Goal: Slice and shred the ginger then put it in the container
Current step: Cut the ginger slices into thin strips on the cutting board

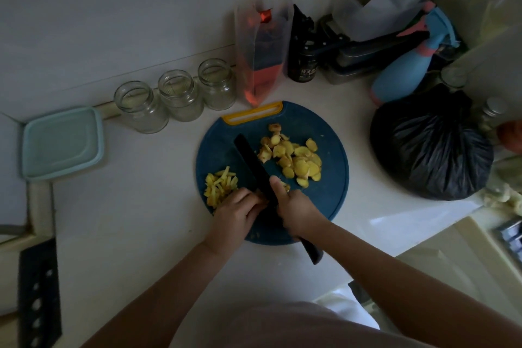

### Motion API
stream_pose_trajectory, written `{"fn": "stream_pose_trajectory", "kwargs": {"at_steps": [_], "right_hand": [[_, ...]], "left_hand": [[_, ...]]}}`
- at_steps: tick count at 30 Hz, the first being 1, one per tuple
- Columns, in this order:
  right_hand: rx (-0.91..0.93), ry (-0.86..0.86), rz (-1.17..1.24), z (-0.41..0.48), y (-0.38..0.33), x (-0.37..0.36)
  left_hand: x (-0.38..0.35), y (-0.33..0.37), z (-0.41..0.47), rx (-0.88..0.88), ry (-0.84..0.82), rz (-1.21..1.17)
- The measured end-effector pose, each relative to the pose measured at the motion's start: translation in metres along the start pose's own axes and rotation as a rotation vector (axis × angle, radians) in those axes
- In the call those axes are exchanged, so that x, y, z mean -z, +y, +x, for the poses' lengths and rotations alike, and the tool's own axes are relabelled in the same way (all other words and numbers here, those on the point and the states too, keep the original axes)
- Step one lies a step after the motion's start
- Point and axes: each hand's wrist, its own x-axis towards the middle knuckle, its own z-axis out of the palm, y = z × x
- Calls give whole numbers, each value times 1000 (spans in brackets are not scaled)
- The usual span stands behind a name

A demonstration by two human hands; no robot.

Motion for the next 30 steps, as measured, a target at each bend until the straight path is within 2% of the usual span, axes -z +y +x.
{"fn": "stream_pose_trajectory", "kwargs": {"at_steps": [2, 5, 15, 26, 30], "right_hand": [[-88, -85, 130, -2, 5, 10], [-66, -147, 70, -10, 9, 21], [0, -162, -29, -26, 23, 24], [-75, -238, -25, -24, 18, 28], [-46, -186, -181, -23, 13, 20]], "left_hand": [[3, 0, 3, -49, -18, 12], [6, 1, 7, -96, -31, 36], [6, 2, 4, -124, -19, 85], [7, 2, 5, -131, -25, 76], [6, 1, 2, -85, -47, 76]]}}
